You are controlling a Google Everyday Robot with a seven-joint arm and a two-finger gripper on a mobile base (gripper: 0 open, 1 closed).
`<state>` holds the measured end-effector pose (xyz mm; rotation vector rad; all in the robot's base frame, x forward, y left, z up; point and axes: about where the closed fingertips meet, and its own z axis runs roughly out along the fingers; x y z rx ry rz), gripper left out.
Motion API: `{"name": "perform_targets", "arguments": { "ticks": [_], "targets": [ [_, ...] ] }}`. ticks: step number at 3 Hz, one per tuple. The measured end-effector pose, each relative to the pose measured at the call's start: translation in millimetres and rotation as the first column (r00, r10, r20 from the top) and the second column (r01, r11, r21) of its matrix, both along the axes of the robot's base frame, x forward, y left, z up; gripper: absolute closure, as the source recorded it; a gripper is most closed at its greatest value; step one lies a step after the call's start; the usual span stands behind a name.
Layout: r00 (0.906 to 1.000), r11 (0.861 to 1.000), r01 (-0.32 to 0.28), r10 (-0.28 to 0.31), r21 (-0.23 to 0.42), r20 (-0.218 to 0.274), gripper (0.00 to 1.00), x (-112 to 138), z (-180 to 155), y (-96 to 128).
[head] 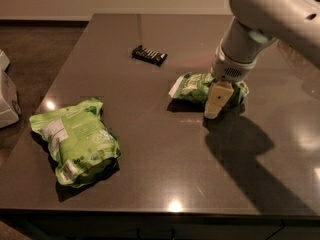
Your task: Move green jalapeno chip bag near green rice chip bag
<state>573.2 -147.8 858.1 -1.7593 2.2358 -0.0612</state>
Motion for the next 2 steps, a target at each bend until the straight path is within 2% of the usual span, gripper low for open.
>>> {"name": "perform_targets", "arguments": {
  "ticks": [1,2],
  "targets": [
    [0.9997,1.000,-0.025,0.025,-0.001,-0.008,0.41,-3.2,-4.7,11.8],
    [0.9971,0.997,-0.075,0.075,-0.001,-0.006,0.65,-7.2,0.4,29.9]
  ]
}}
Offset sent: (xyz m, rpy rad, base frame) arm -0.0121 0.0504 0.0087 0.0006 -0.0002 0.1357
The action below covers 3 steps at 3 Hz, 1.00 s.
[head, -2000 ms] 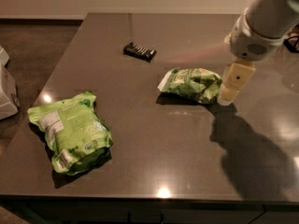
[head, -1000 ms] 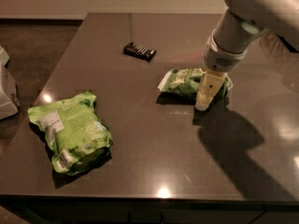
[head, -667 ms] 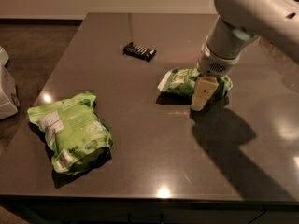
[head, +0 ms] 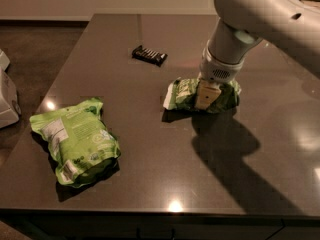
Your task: Move green jalapeno chip bag near green rice chip bag
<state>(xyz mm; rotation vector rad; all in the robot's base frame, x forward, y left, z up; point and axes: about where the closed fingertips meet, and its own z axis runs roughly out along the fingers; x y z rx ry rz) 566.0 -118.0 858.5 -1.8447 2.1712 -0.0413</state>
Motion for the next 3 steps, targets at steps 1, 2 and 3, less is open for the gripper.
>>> {"name": "perform_targets", "arguments": {
  "ticks": [1,2,3],
  "targets": [
    [0.9959,0.996,-0.091,0.090,0.018,0.007,0.88,-7.6,17.0,29.3],
    [0.9761,0.972,-0.217,0.217,0.088,0.014,1.00,-23.9,33.5,69.6],
    [0.9467,0.934,-0.320,0.322,0.161,0.019,1.00,-44.5,41.2,105.1]
  ]
}}
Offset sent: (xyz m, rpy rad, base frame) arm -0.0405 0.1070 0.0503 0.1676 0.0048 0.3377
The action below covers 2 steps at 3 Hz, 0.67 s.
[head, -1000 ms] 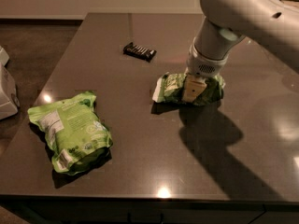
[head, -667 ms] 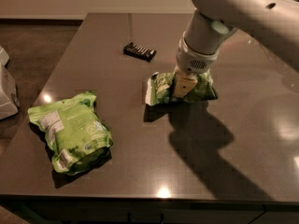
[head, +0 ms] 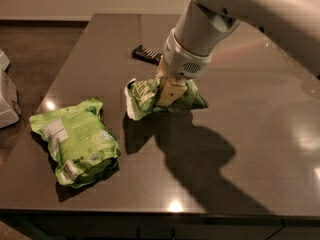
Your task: Move green jalapeno chip bag near green rice chip bag
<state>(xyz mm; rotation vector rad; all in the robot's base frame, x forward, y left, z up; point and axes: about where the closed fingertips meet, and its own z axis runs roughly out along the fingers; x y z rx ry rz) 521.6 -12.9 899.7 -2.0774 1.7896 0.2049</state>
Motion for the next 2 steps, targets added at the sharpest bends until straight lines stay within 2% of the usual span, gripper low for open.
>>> {"name": "perform_targets", "arguments": {
  "ticks": [1,2],
  "targets": [
    [0.9959,0.995,-0.090,0.090,0.042,-0.009,0.82,-18.3,5.1,29.9],
    [0.9877,0.986,-0.154,0.156,0.063,-0.016,0.58,-32.2,7.9,51.7]
  ]
}}
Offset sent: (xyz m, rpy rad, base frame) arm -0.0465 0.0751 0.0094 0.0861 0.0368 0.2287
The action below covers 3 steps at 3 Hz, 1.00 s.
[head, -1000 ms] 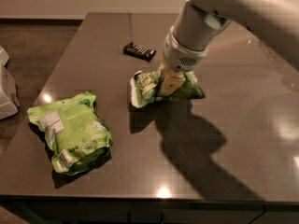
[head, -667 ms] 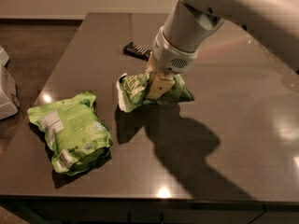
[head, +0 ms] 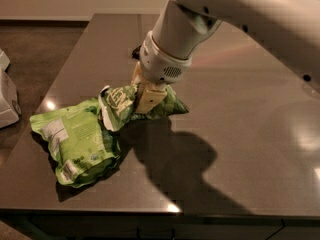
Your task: Move green jalapeno chip bag near green rice chip bag
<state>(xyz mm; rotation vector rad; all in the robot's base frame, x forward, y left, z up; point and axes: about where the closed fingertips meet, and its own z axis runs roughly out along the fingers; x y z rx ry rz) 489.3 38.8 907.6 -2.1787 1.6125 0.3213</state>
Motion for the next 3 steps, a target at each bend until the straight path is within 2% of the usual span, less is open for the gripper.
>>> {"name": "perform_targets", "arguments": {
  "ticks": [2,3],
  "targets": [
    [1.0000,1.000,-0.001,0.001,-0.002,0.005,0.12,-1.5,1.5,0.8],
    [1.0000,1.000,-0.002,0.002,-0.002,0.007,0.00,-2.4,2.2,1.5]
  ]
}}
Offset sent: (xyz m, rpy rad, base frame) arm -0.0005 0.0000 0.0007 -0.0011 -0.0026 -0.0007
